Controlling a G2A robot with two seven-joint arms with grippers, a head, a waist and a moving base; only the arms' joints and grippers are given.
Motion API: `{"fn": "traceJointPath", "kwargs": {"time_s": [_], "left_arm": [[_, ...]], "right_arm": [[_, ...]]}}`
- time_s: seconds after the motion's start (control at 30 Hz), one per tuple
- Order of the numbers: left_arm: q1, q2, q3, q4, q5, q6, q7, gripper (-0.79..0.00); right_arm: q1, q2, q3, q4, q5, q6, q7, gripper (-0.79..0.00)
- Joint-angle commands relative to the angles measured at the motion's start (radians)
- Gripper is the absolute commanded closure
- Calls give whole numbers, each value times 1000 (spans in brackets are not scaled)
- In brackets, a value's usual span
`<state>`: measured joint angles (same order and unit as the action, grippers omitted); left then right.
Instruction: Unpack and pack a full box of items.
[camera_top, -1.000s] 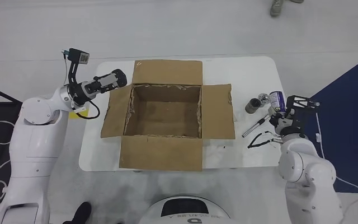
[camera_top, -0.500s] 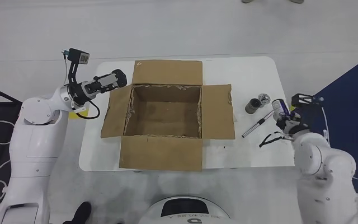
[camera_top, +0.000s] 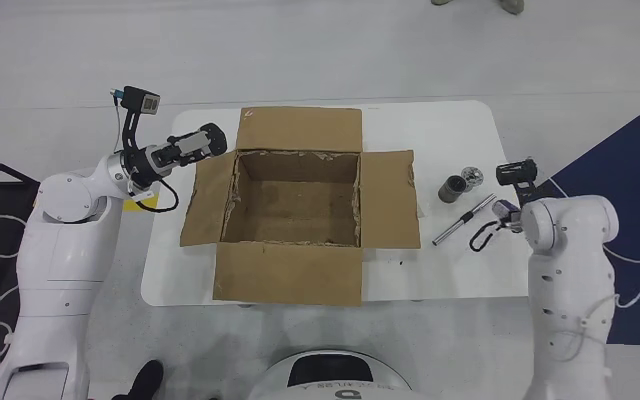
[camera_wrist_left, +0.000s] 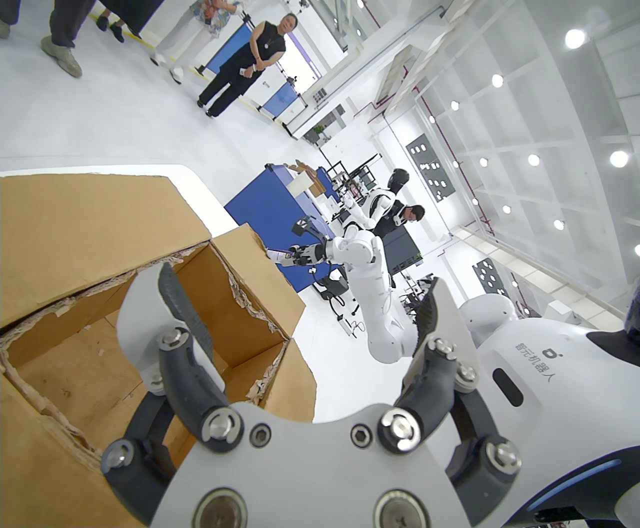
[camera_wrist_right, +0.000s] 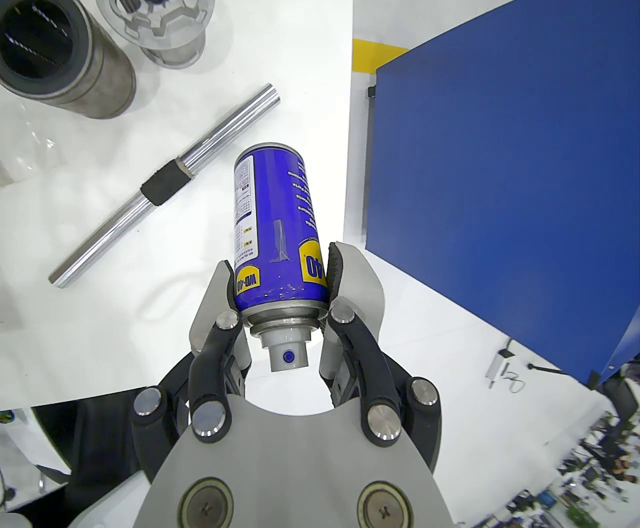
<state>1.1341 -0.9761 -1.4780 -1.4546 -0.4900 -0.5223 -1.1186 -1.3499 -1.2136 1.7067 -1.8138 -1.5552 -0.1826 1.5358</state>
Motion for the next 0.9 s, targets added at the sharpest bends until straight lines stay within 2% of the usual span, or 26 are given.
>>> {"fn": "traceJointPath", "kwargs": {"time_s": [0.0, 0.2, 0.3, 0.63, 0.87], "left_arm": [[0, 0, 0, 0, 0, 0, 0, -785], [0, 0, 0, 0, 0, 0, 0, -785], [0, 0, 0, 0, 0, 0, 0, -785], [0, 0, 0, 0, 0, 0, 0, -785], [0, 0, 0, 0, 0, 0, 0, -785]], "right_arm": [[19, 1, -10, 25, -5, -17, 0, 0], [-1, 16, 25, 23, 35, -102, 0, 0], [-24, 31, 27, 7, 67, -102, 0, 0], [-32, 32, 15, 19, 70, -124, -22, 0], [-60, 46, 1, -25, 15, -117, -15, 0]]}}
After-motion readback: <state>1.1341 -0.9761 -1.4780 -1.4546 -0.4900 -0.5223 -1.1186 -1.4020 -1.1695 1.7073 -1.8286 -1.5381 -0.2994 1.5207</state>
